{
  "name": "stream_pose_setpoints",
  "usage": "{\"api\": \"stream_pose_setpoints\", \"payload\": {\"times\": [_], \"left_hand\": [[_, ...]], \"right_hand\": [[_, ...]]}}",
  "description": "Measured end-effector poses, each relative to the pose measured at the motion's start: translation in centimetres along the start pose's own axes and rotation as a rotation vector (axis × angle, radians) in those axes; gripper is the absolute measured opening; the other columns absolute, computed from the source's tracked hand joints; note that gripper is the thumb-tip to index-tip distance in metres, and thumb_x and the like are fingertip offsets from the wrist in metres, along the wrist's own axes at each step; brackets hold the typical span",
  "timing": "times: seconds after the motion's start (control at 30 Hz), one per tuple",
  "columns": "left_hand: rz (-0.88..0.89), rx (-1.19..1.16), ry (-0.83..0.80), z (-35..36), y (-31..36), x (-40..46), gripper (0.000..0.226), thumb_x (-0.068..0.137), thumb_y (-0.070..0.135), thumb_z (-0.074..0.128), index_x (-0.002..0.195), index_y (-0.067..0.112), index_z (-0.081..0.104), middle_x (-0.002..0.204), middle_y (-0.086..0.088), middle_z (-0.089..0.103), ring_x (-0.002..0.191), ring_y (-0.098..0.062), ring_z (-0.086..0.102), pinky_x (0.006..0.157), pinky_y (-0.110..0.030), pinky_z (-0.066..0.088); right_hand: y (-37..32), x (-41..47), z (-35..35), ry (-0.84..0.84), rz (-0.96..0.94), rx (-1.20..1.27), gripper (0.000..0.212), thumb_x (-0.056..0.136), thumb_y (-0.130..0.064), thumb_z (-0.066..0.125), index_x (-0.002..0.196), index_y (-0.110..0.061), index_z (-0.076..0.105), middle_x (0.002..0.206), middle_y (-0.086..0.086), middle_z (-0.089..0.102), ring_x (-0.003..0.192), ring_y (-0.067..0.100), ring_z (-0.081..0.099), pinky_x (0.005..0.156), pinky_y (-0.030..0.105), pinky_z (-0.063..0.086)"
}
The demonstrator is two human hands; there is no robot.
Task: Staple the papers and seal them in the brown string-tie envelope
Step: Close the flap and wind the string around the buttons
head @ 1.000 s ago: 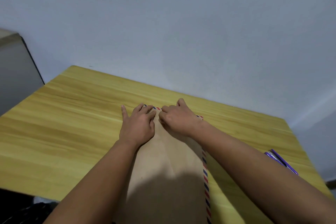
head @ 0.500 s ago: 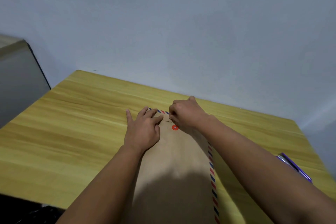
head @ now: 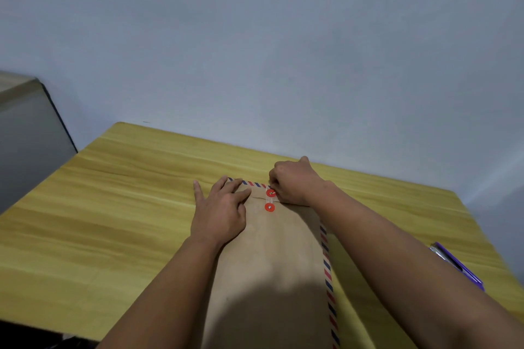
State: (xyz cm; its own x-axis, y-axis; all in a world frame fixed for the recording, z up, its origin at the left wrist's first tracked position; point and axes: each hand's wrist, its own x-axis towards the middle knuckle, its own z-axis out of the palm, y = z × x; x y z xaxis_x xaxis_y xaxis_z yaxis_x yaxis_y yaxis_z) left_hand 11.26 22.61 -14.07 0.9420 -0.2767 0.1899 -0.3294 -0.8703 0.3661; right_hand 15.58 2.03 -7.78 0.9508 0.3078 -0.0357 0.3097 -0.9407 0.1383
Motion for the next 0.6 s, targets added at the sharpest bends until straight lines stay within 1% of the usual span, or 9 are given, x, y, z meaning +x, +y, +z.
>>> {"api": "stream_pose_setpoints", "payload": {"times": [0.07, 0.13, 0.2, 0.23, 0.3, 0.37, 0.43, 0.5, 0.6], "left_hand": [[0.002, -0.006, 0.009, 0.0, 0.0, 0.0, 0.046, 0.093, 0.024, 0.048, 0.134, 0.040, 0.061, 0.154, 0.013, 0.047, 0.153, -0.017, 0.025, 0.117, -0.074, 0.001], [-0.003, 0.001, 0.006, 0.1, 0.0, 0.0, 0.046, 0.094, 0.024, 0.047, 0.135, 0.041, 0.061, 0.154, 0.014, 0.046, 0.153, -0.016, 0.024, 0.118, -0.074, 0.001], [0.001, -0.003, 0.015, 0.2, -0.1, 0.0, 0.046, 0.094, 0.023, 0.048, 0.135, 0.040, 0.061, 0.153, 0.013, 0.047, 0.152, -0.017, 0.026, 0.117, -0.074, 0.003], [0.003, -0.005, 0.021, 0.2, -0.1, 0.0, 0.046, 0.093, 0.023, 0.049, 0.135, 0.039, 0.062, 0.153, 0.013, 0.048, 0.152, -0.017, 0.027, 0.117, -0.075, 0.004], [0.001, -0.002, 0.019, 0.2, 0.0, 0.0, 0.046, 0.093, 0.022, 0.049, 0.135, 0.038, 0.062, 0.153, 0.012, 0.049, 0.152, -0.018, 0.028, 0.117, -0.075, 0.004], [-0.007, 0.004, 0.012, 0.2, 0.0, 0.0, 0.046, 0.094, 0.023, 0.049, 0.136, 0.038, 0.062, 0.153, 0.013, 0.048, 0.152, -0.017, 0.027, 0.117, -0.075, 0.003], [-0.017, 0.013, 0.002, 0.1, 0.1, 0.0, 0.047, 0.095, 0.023, 0.047, 0.138, 0.040, 0.059, 0.155, 0.014, 0.045, 0.153, -0.015, 0.025, 0.118, -0.073, 0.002], [-0.021, 0.021, -0.008, -0.1, 0.0, -0.1, 0.049, 0.096, 0.024, 0.046, 0.140, 0.041, 0.057, 0.157, 0.016, 0.042, 0.154, -0.014, 0.022, 0.119, -0.072, 0.001], [-0.026, 0.021, -0.023, 0.0, 0.1, -0.1, 0.050, 0.097, 0.025, 0.044, 0.142, 0.042, 0.055, 0.159, 0.016, 0.040, 0.155, -0.013, 0.019, 0.120, -0.070, -0.001]], "right_hand": [[0.6, -0.6, 0.2, -0.007, 0.052, 0.041, 0.021, 0.101, -0.024, 0.048, 0.096, -0.020, 0.068, 0.101, -0.003, 0.064, 0.095, 0.024, 0.063, 0.083, 0.041, 0.031], [1.1, -1.4, 0.5, -0.008, 0.133, 0.127, 0.020, 0.101, -0.025, 0.047, 0.096, -0.019, 0.066, 0.101, -0.001, 0.066, 0.098, 0.026, 0.063, 0.080, 0.039, 0.041], [1.9, -2.3, 0.8, -0.017, 0.229, 0.236, 0.018, 0.099, -0.029, 0.051, 0.097, -0.019, 0.066, 0.102, -0.001, 0.068, 0.100, 0.026, 0.064, 0.079, 0.038, 0.051], [2.3, -2.8, 0.8, -0.029, 0.276, 0.292, 0.017, 0.098, -0.033, 0.055, 0.096, -0.020, 0.066, 0.101, -0.002, 0.069, 0.099, 0.025, 0.064, 0.078, 0.037, 0.053], [3.2, -3.9, 0.8, -0.057, 0.363, 0.386, 0.021, 0.095, -0.041, 0.062, 0.095, -0.020, 0.065, 0.097, -0.005, 0.068, 0.096, 0.022, 0.063, 0.075, 0.034, 0.051], [4.3, -4.8, 1.1, -0.065, 0.440, 0.512, 0.024, 0.092, -0.044, 0.069, 0.090, -0.019, 0.067, 0.092, -0.006, 0.069, 0.093, 0.020, 0.065, 0.076, 0.034, 0.051], [5.2, -5.7, 1.5, -0.042, 0.511, 0.694, 0.020, 0.089, -0.036, 0.076, 0.084, -0.017, 0.071, 0.085, -0.005, 0.073, 0.085, 0.018, 0.068, 0.074, 0.031, 0.053], [5.6, -6.7, 1.7, -0.020, 0.569, 0.870, 0.016, 0.088, -0.026, 0.081, 0.081, -0.014, 0.074, 0.076, -0.002, 0.074, 0.073, 0.016, 0.067, 0.070, 0.029, 0.052], [5.9, -8.3, 1.6, -0.045, 0.642, 1.100, 0.018, 0.092, -0.015, 0.080, 0.081, -0.003, 0.072, 0.069, 0.008, 0.071, 0.059, 0.015, 0.064, 0.062, 0.025, 0.052]]}}
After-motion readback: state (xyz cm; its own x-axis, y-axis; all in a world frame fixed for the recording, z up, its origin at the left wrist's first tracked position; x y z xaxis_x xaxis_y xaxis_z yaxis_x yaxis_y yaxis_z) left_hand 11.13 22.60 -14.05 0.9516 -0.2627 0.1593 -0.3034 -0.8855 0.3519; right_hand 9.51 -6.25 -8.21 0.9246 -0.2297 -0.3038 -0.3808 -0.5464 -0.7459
